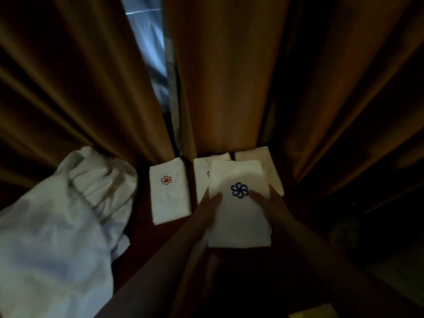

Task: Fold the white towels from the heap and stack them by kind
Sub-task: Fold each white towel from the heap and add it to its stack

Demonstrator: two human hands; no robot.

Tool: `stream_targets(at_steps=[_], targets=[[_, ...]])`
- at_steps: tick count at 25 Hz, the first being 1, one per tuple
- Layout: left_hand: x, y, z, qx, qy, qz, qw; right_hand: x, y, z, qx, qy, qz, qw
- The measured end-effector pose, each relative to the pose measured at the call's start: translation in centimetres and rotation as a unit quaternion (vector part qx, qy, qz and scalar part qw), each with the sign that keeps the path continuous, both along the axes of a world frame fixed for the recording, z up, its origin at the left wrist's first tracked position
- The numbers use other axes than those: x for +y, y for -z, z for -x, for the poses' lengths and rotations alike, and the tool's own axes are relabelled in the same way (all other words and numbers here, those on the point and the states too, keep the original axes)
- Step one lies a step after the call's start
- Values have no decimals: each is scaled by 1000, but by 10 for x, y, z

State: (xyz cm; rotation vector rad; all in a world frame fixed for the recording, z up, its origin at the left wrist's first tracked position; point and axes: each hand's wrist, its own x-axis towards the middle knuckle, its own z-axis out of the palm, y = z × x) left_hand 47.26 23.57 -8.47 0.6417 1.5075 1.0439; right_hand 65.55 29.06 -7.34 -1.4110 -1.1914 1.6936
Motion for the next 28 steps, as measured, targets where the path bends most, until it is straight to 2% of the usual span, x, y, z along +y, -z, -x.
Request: stream_targets(at_steps=[7, 13, 17, 20, 21, 24, 28], targets=[[108, 45, -61, -42, 20, 22, 999, 119, 34, -64, -2, -3, 42, 999], [162, 73, -70, -26, -37, 56, 997, 194, 83, -66, -24, -60, 64, 996], [176, 106, -71, 46, -51, 90, 994, 220, 121, -60, -77, -82, 44, 993], [183, 123, -77, 172, 22, 125, 977, 227, 150, -64, -130, -88, 69, 985], [186, 125, -78, 203, 20, 128, 971, 228, 153, -64, -139, -89, 75, 983], [191, 124, -77, 216, -31, 116, 969, 233, 154, -62, -128, -80, 66, 986], [184, 134, -71, 233, 9, 142, 962, 230, 156, -64, -187, -105, 70, 974]])
